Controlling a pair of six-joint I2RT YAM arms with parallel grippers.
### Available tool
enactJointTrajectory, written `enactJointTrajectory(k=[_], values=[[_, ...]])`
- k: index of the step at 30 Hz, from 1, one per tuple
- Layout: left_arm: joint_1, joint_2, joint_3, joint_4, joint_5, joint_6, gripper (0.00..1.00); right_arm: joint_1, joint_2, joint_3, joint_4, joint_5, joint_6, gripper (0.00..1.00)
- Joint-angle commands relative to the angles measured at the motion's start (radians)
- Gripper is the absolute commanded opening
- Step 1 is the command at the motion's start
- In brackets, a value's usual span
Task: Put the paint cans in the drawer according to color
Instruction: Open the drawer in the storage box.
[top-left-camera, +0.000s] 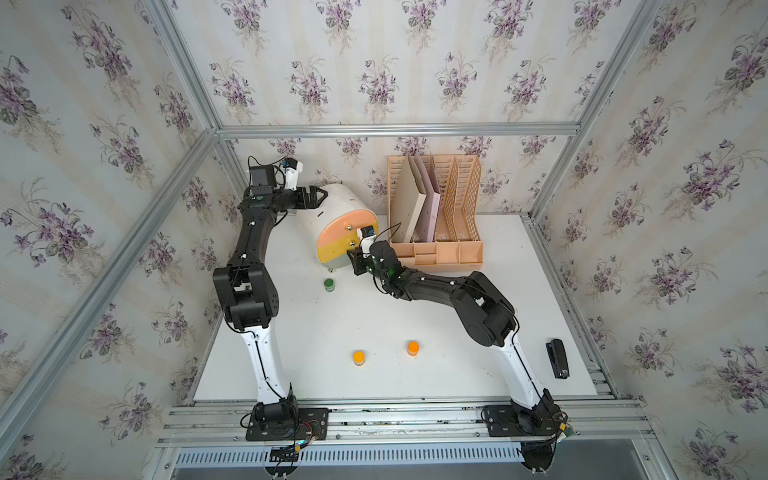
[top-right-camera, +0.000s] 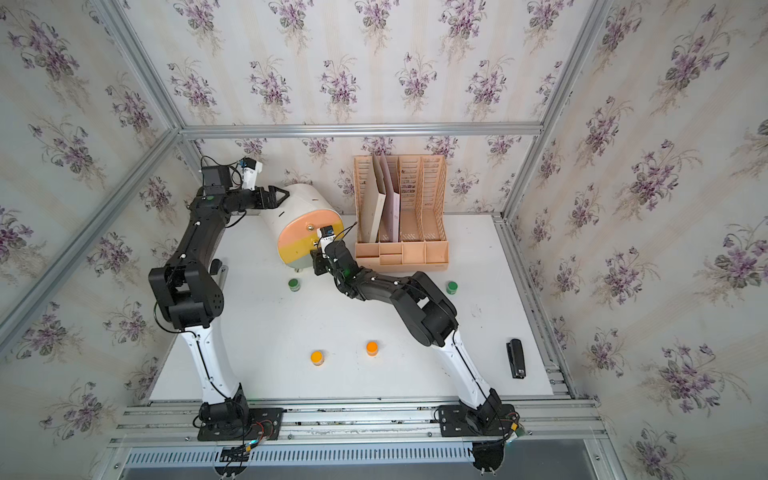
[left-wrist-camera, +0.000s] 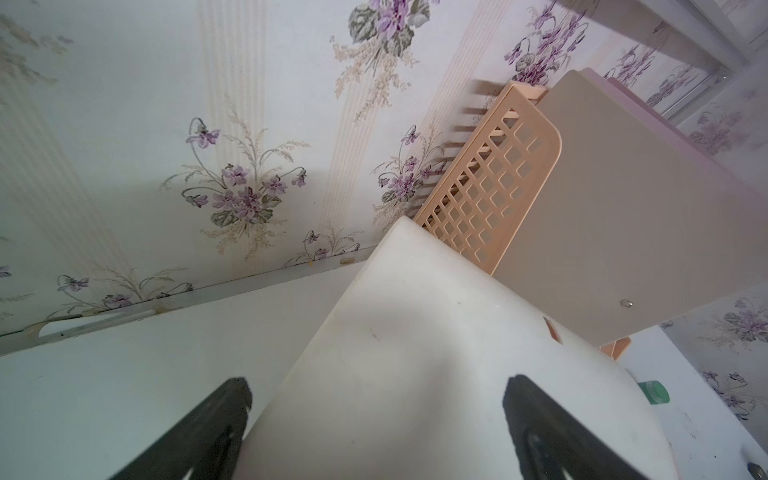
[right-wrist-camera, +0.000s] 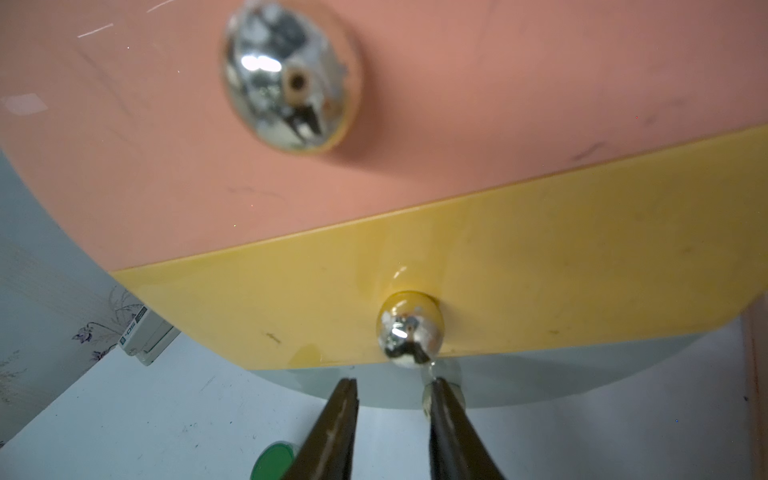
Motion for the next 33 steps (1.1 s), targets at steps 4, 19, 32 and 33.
enactJointTrajectory(k=[4, 19, 32, 33], values=[[-0.001, -0.009, 0.002, -0.024, 0.01, 0.014, 0.99, -0.005, -0.004, -0.001, 0.022, 0.006, 0.007, 0.35], [0.0, -0.013, 0.003, -0.028, 0.003, 0.019, 0.99, -0.013, 0.025, 0.072, 0.036, -0.01, 0.011, 0.33], [0.003, -0.019, 0.003, -0.035, 0.0, 0.024, 0.99, -0.014, 0.022, 0.052, 0.043, -0.016, 0.02, 0.15], [0.002, -0.02, 0.001, -0.035, -0.001, 0.024, 0.99, -0.015, 0.018, 0.045, 0.047, -0.017, 0.021, 0.14]])
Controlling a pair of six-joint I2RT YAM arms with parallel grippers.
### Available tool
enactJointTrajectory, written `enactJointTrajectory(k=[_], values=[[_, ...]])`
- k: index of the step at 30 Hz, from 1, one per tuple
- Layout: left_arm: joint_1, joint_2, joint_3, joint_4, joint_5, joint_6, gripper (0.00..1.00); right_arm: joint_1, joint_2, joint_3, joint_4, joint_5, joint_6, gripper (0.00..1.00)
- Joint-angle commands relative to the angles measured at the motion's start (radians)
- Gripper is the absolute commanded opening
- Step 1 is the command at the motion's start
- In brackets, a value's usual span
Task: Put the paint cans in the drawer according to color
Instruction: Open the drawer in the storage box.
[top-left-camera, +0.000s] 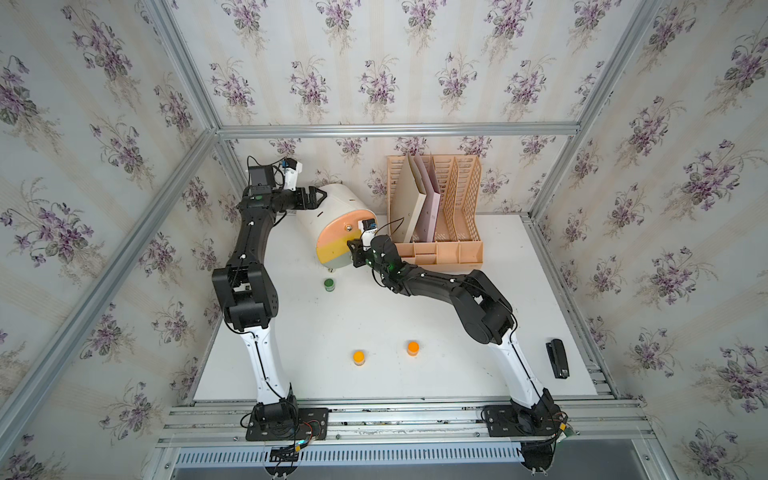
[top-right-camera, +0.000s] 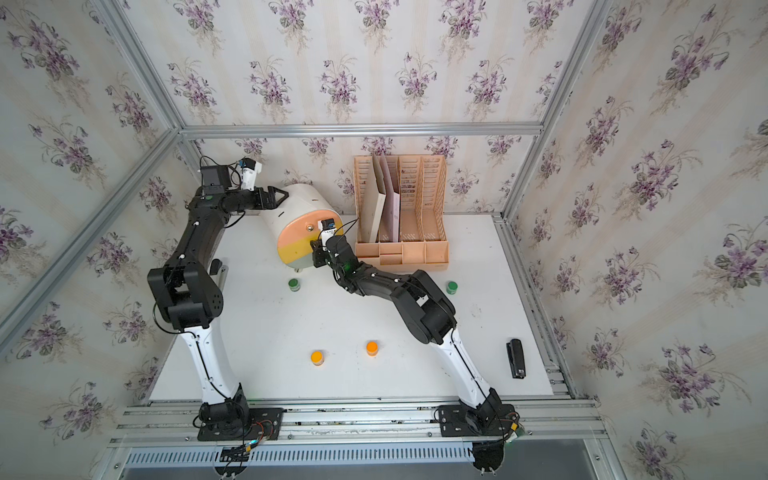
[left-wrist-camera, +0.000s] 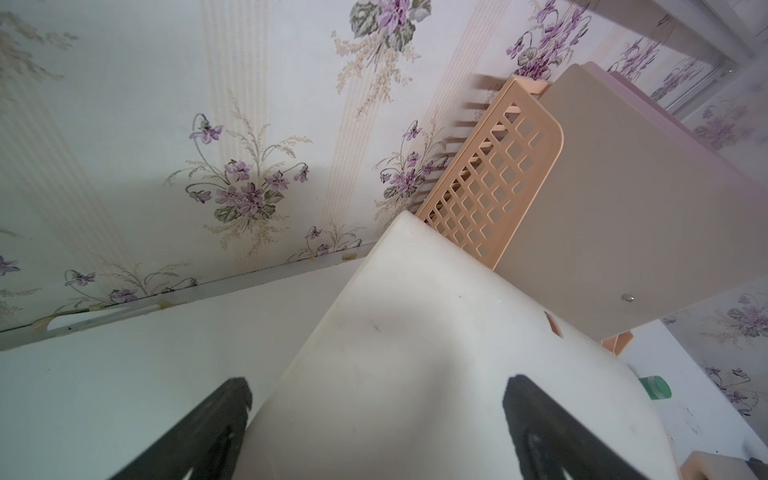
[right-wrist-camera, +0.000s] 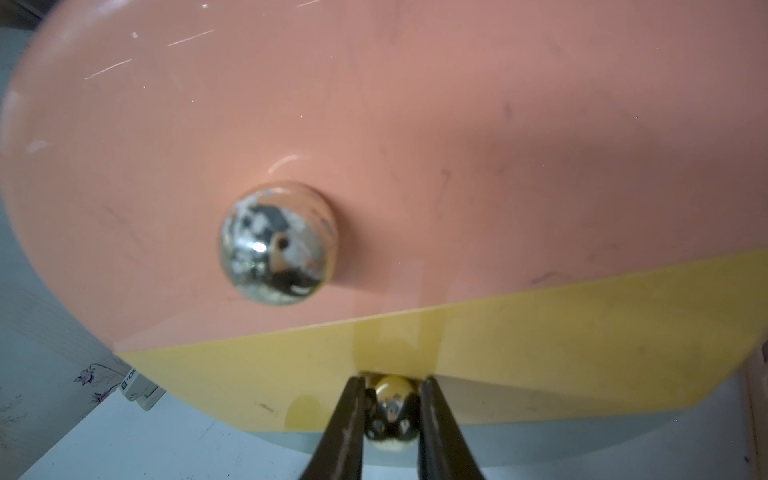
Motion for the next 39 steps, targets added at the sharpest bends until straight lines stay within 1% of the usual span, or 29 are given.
enactJointTrajectory(k=[1, 3, 10, 17, 20, 23, 28, 32, 39], values=[[-0.001, -0.013, 0.003, -0.014, 0.001, 0.006, 0.99, 0.003, -0.017, -0.024, 0.005, -0.01, 0.013, 0.13], [0.0, -0.016, 0.002, -0.015, -0.002, 0.005, 0.99, 0.003, -0.031, -0.044, 0.013, -0.011, 0.013, 0.11], [0.003, -0.026, -0.001, -0.013, -0.015, -0.011, 0.99, 0.003, -0.103, -0.145, 0.06, -0.013, 0.012, 0.08], [0.011, -0.047, 0.0, -0.007, -0.041, -0.058, 0.99, 0.003, -0.173, -0.256, 0.107, -0.017, 0.019, 0.07], [0.017, -0.06, -0.004, 0.011, -0.024, -0.1, 0.99, 0.003, -0.191, -0.295, 0.116, -0.007, 0.006, 0.06], [0.017, -0.074, -0.002, 0.017, -0.018, -0.118, 0.99, 0.003, -0.215, -0.332, 0.119, -0.008, 0.003, 0.06], [0.018, -0.09, 0.029, -0.023, -0.018, -0.137, 0.99, 0.003, -0.261, -0.4, 0.14, -0.002, 0.005, 0.06], [0.019, -0.115, 0.029, -0.028, -0.007, -0.152, 0.99, 0.003, -0.278, -0.426, 0.144, -0.006, 0.002, 0.06], [0.019, -0.169, 0.012, -0.061, -0.033, -0.157, 0.99, 0.003, -0.295, -0.456, 0.151, 0.0, 0.001, 0.06]])
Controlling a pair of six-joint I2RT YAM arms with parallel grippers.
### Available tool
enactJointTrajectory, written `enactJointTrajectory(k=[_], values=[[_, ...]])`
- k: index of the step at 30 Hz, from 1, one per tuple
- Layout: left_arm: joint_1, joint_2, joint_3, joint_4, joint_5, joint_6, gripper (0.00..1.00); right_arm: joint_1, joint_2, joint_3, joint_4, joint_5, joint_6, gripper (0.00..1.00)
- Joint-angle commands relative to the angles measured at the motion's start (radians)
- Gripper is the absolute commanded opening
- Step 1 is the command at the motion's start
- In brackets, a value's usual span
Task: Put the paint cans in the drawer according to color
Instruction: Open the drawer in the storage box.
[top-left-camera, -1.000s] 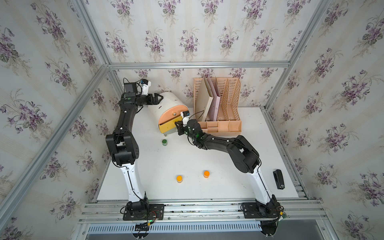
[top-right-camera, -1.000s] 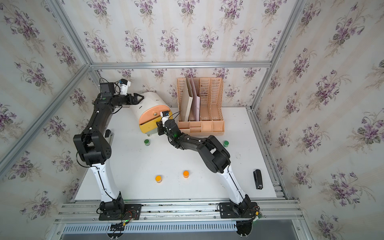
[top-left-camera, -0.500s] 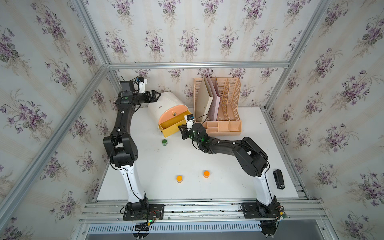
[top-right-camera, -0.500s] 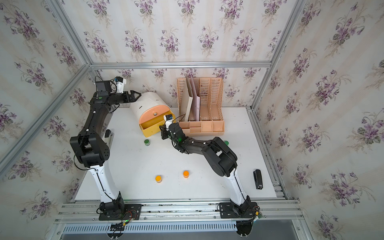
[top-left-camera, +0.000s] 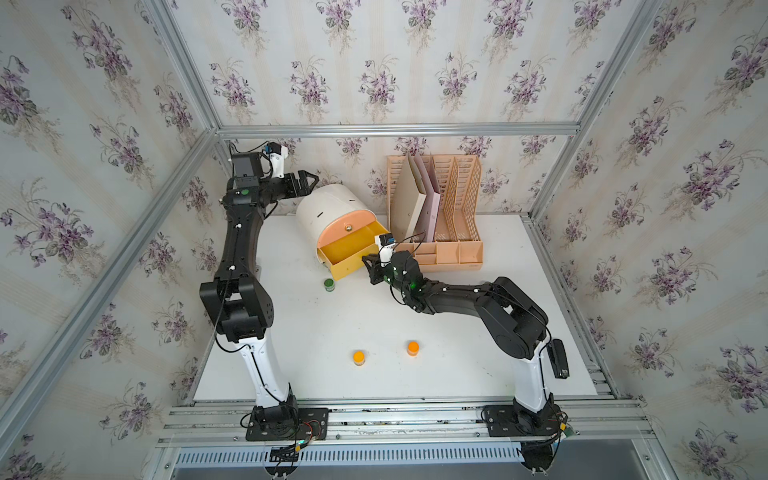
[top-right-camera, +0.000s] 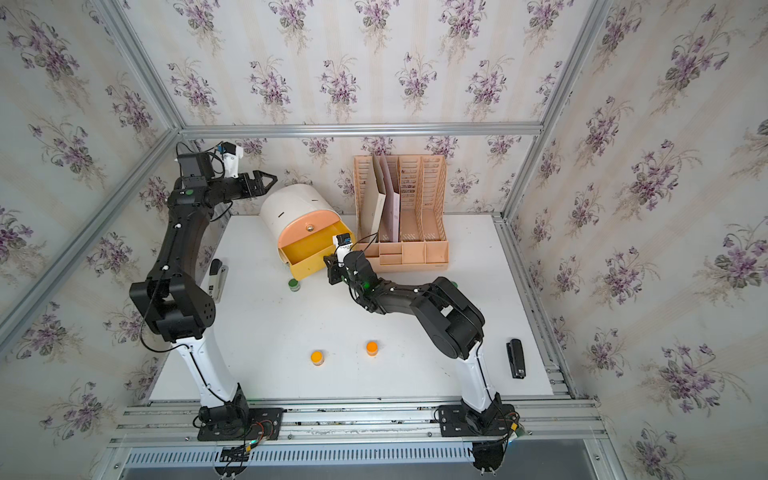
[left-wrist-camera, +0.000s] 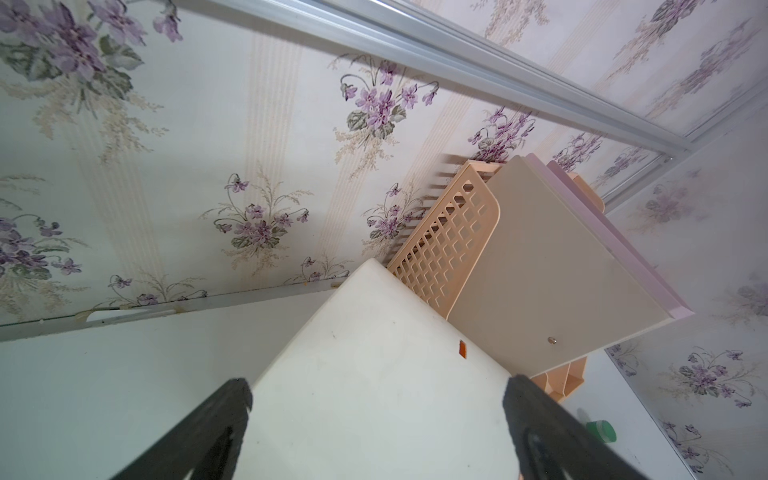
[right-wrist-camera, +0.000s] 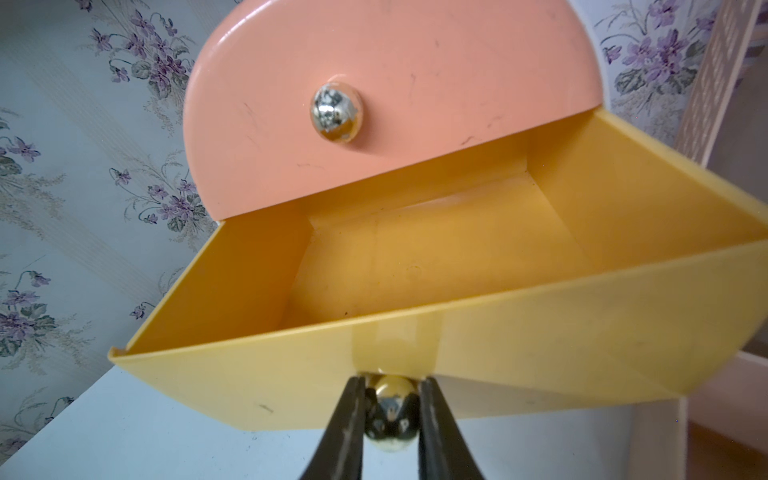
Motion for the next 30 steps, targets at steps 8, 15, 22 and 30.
enactJointTrajectory(k=[8, 15, 22, 30], values=[[0.0, -0.094, -0.051, -0.014, -0.006, -0.005, 0.99, 0.001, -0.027, -0.042, 0.031, 0.011, 0.0, 0.05], [0.0, -0.143, -0.08, -0.013, -0.007, -0.004, 0.99, 0.001, -0.031, -0.067, 0.047, 0.013, 0.016, 0.05], [0.0, -0.176, -0.096, -0.004, -0.011, -0.008, 0.99, 0.001, -0.053, -0.088, 0.057, 0.01, 0.024, 0.05], [0.0, -0.181, -0.102, -0.001, -0.005, -0.018, 0.99, 0.004, -0.061, -0.111, 0.059, -0.001, 0.034, 0.05]])
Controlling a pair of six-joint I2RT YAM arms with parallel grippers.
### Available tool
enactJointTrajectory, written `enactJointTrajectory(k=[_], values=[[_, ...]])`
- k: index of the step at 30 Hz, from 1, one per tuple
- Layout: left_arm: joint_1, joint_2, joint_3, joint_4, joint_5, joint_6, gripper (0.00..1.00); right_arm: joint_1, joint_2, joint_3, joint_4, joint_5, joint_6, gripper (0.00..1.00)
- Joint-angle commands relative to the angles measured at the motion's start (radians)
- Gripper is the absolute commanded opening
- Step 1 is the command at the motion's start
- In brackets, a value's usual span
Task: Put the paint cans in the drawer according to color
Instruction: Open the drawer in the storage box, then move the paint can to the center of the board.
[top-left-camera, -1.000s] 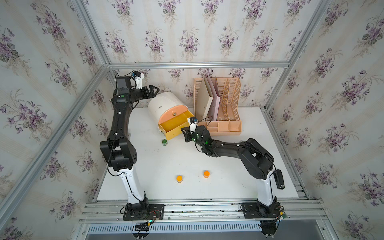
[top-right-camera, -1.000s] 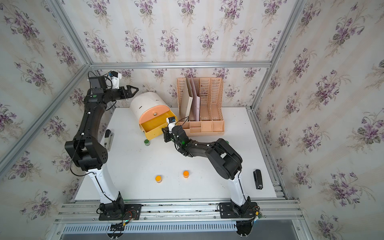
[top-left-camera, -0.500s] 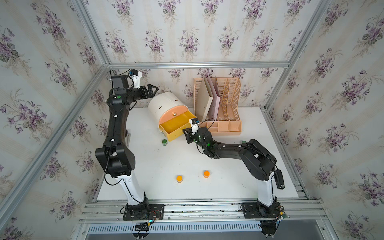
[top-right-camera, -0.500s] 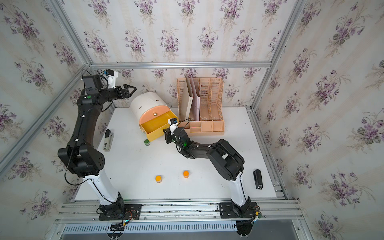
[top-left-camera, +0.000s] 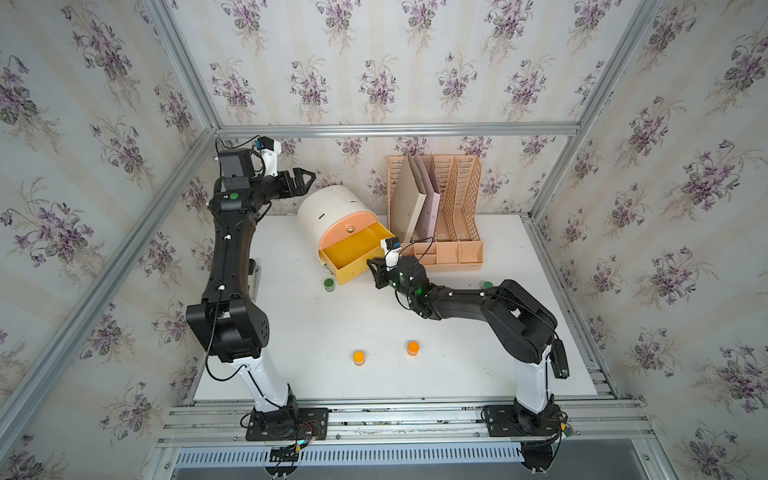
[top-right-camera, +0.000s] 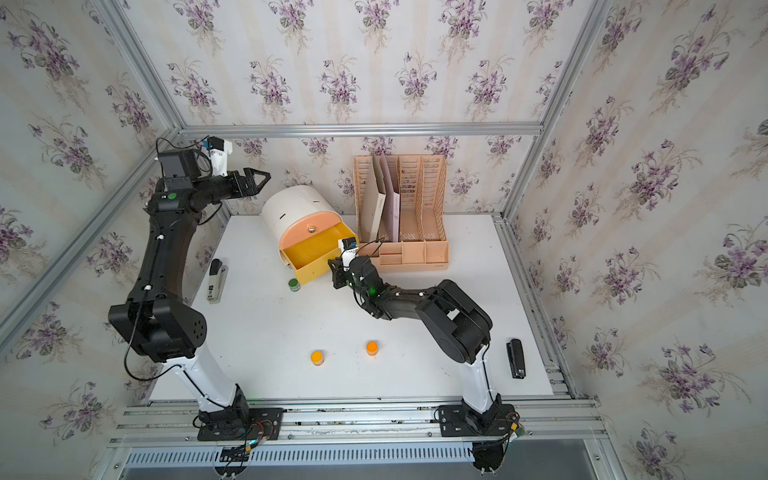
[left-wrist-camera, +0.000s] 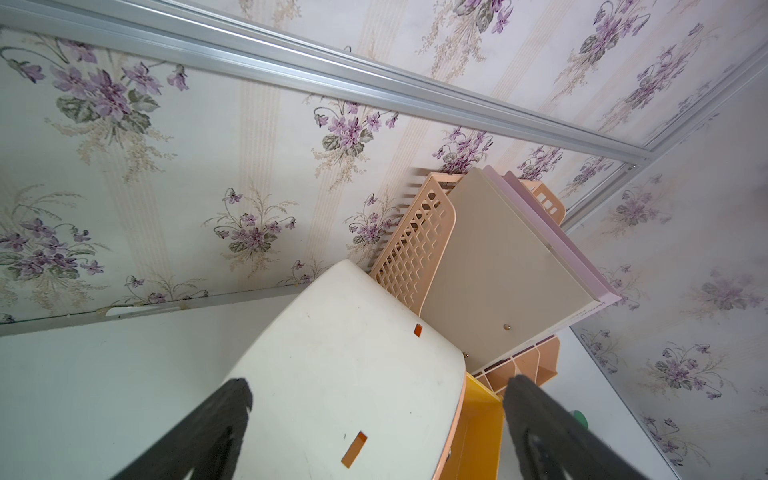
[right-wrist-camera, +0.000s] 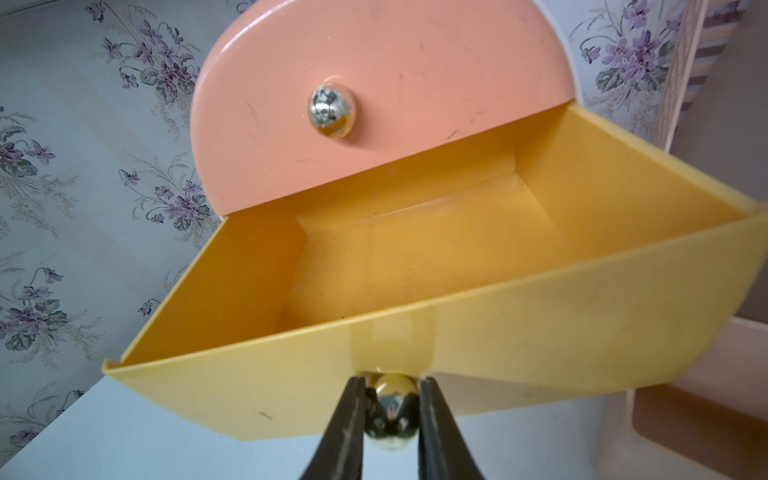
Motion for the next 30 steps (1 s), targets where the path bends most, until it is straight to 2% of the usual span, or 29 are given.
enactJointTrajectory(k=[1, 9, 15, 20, 25, 30], values=[[-0.001, -0.009, -0.003, 0.019, 0.002, -0.007, 0.99, 0.004, -0.006, -0.008, -0.002, -0.007, 0.023, 0.05], [0.0, -0.012, -0.013, 0.022, 0.003, -0.007, 0.99, 0.007, -0.01, -0.029, 0.01, -0.011, 0.042, 0.09], [0.0, -0.014, -0.012, 0.018, 0.001, -0.004, 0.99, 0.007, -0.017, -0.03, 0.0, -0.007, 0.04, 0.34], [-0.001, -0.029, -0.014, -0.004, 0.0, -0.005, 0.99, 0.006, -0.06, -0.035, -0.044, 0.015, 0.022, 0.46], [-0.001, -0.059, -0.036, -0.072, -0.024, -0.019, 0.99, 0.007, -0.147, -0.058, -0.129, 0.038, 0.007, 0.49], [-0.024, -0.152, -0.174, -0.091, -0.041, -0.033, 0.99, 0.007, -0.264, -0.113, -0.255, 0.042, 0.008, 0.5]])
